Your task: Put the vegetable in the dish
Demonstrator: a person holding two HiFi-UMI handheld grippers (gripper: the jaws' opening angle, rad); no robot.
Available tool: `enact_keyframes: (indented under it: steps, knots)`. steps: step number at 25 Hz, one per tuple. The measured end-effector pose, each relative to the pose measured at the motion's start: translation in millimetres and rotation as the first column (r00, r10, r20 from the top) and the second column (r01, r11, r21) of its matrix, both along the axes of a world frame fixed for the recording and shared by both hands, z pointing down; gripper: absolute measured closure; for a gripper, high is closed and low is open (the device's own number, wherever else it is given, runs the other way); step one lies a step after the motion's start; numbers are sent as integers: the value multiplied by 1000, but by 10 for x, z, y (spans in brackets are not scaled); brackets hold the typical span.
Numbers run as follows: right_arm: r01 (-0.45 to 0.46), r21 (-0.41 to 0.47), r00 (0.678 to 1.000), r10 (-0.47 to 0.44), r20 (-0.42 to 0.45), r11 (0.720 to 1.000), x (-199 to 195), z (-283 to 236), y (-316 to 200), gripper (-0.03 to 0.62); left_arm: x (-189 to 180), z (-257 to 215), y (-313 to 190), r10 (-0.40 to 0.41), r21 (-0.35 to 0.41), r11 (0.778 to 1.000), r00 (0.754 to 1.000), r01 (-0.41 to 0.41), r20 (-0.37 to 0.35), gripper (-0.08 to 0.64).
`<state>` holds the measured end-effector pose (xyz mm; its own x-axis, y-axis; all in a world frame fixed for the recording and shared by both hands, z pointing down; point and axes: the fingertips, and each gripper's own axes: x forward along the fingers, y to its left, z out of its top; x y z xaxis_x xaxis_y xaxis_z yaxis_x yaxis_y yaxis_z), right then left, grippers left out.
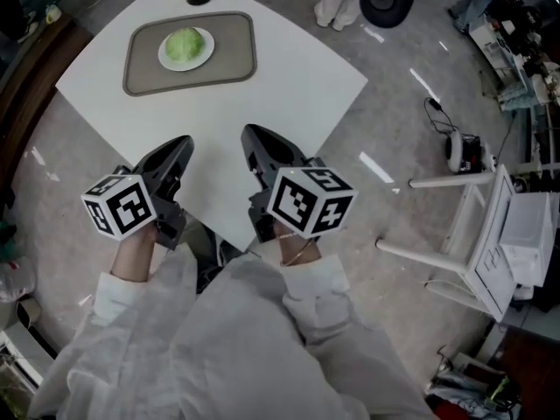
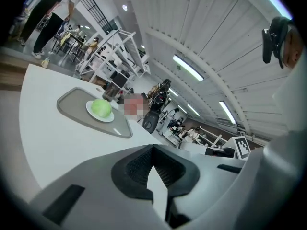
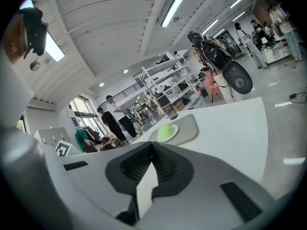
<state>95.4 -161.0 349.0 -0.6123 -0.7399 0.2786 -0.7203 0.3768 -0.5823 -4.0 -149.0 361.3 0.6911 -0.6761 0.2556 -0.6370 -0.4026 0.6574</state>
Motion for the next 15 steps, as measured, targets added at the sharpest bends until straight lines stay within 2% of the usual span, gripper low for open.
enact_keyframes:
  steps: [5,15]
  knots:
    - [11,3,1000,-11,-1,1000,10,13,308,577,43,-26,296,-7,3,1000,1000,7,3,552]
    - [22,-10,1000,-22,-2,1000,-135,35,660,577,126,-91,581,72,14,997,997,-72,24,552]
